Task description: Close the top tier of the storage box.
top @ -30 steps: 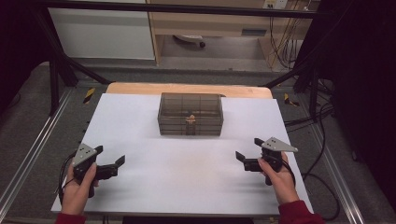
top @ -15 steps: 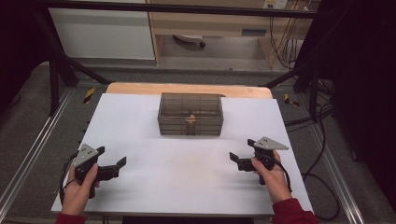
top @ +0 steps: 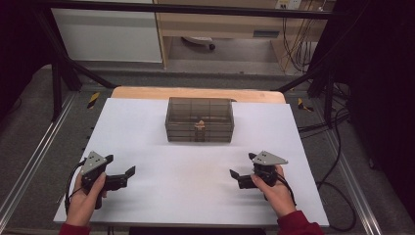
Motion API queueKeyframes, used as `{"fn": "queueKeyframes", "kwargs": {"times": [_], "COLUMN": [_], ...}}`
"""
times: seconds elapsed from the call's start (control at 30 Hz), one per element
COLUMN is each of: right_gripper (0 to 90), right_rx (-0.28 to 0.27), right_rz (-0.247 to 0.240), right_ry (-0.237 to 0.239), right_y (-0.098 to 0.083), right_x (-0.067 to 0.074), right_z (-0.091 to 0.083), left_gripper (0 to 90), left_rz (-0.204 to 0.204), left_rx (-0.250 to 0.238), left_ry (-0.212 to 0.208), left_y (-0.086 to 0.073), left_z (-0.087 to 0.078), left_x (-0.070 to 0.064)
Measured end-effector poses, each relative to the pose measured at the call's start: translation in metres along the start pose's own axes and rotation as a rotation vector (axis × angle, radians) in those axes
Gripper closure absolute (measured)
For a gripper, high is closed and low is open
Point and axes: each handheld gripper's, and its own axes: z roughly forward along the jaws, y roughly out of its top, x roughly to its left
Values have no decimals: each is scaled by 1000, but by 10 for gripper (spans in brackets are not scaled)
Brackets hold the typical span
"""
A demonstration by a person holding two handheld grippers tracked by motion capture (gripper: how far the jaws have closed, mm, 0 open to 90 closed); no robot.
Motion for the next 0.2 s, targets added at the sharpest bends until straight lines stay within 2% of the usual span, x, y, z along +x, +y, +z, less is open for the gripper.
{"fn": "queueKeyframes", "kwargs": {"times": [0.07,0.2], "right_gripper": [37,37], "right_rx": [-7,-11], "right_rz": [17,58], "right_ry": [-38,-158], "right_y": [-2,-6], "right_x": [-6,-23], "right_z": [-5,-17], "left_gripper": [48,48], "left_rz": [5,6], "left_rx": [6,13], "left_ry": [2,4], "left_y": [0,-1], "left_z": [1,2], "left_x": [0,1]}}
